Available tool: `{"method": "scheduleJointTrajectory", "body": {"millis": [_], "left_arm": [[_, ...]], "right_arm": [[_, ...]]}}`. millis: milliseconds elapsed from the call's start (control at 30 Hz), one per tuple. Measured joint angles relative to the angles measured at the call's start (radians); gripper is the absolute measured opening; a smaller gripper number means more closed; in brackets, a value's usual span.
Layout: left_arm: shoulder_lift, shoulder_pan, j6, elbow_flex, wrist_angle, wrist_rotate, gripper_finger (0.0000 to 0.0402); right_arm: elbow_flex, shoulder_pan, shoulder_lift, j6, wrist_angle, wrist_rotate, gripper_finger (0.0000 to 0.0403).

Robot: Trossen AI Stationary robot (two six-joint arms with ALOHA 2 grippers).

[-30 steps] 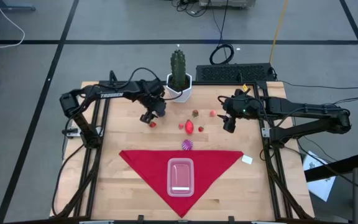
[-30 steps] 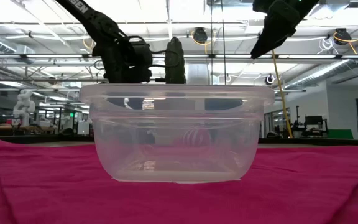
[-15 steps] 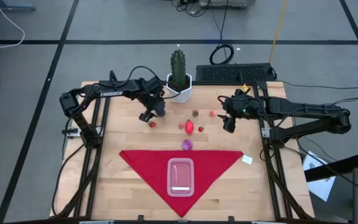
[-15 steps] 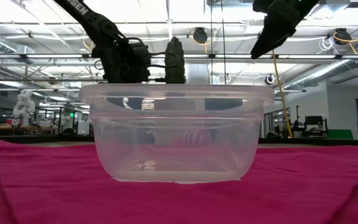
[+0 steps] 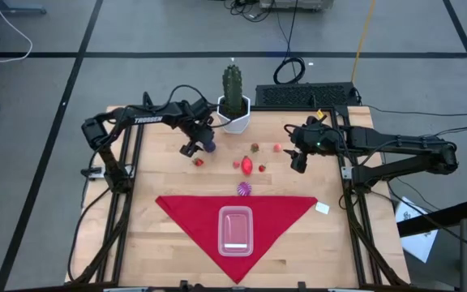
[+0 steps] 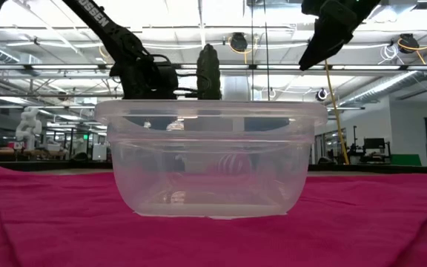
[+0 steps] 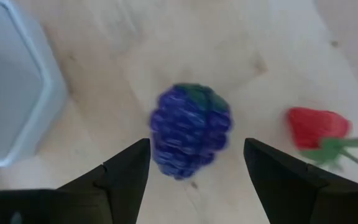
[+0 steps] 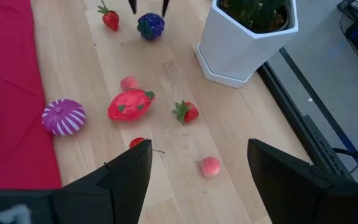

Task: Pick and placing Produce into tupperware
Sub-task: Put the blackberry into the transparent bin

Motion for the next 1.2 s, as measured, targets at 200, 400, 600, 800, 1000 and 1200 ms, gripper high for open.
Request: {"method": "scheduleJointTrajectory", "body": {"millis": [200,400,600,800,1000,1200], "left_arm": [[0.026,0.013,0.031,0.002,0.021,0.003,0.0266],[0.048,0.017,0.056,0.003,0.031,0.011,0.0266],[0.062,0.023,0.046,0.001,0.028,0.012,0.0266],[0.054,0.022,-0.008,0.001,0.046,0.017,0.0266],[0.054,0.022,-0.078,0.002,0.044,0.016,0.0266],[0.054,0.022,-0.187,0.002,0.043,0.009,0.0266]], "right_arm": [[0.000,0.000,0.000,0.000,0.001,0.000,0.0254],[0.000,0.000,0.000,0.000,0.006,0.000,0.0254],[0.000,0.000,0.000,0.001,0.015,0.000,0.0254],[0.000,0.000,0.000,0.001,0.016,0.000,0.0254],[0.000,0.000,0.000,0.001,0.016,0.000,0.0254],[0.000,0.000,0.000,0.001,0.016,0.000,0.0254]]}}
